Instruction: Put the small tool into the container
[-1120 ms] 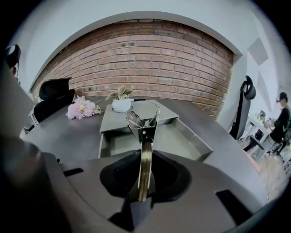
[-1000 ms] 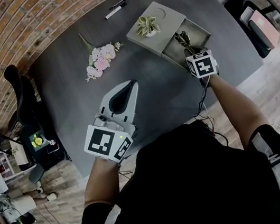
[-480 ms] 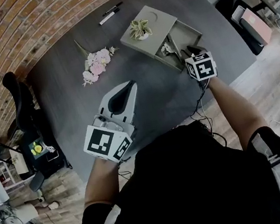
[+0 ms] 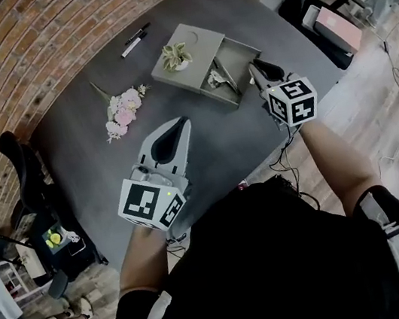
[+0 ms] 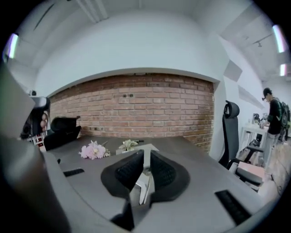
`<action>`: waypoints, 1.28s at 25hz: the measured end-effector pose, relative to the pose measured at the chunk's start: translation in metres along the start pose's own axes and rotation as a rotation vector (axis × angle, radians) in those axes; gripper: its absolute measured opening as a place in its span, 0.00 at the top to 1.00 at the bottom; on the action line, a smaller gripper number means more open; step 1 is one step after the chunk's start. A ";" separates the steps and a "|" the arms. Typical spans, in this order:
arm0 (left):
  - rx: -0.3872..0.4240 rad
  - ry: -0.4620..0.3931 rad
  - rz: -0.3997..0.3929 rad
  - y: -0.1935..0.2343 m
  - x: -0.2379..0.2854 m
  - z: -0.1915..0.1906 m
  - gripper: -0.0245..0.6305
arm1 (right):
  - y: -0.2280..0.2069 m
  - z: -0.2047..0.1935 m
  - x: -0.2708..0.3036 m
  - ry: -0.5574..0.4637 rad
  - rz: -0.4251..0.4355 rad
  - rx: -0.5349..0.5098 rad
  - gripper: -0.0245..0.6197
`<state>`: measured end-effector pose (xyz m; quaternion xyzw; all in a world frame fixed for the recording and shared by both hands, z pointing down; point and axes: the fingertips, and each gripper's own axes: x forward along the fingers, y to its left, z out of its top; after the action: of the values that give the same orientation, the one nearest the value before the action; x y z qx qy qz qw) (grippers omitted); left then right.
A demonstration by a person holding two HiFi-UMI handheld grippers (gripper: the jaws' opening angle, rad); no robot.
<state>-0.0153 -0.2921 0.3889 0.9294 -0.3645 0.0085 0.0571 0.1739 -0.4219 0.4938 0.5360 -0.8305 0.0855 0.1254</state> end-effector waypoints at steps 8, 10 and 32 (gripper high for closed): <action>0.017 -0.023 -0.059 -0.019 0.007 0.011 0.95 | 0.018 0.071 -0.067 -0.265 0.035 -0.038 0.96; 0.026 -0.029 -0.070 -0.023 0.007 0.015 0.95 | 0.022 0.086 -0.085 -0.326 0.051 -0.029 0.96; 0.104 -0.012 -0.121 -0.061 0.003 0.024 0.95 | 0.054 0.117 -0.172 -0.475 0.060 -0.075 0.97</action>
<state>0.0276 -0.2526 0.3589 0.9515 -0.3070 0.0184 0.0068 0.1788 -0.2829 0.3301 0.5111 -0.8548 -0.0703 -0.0560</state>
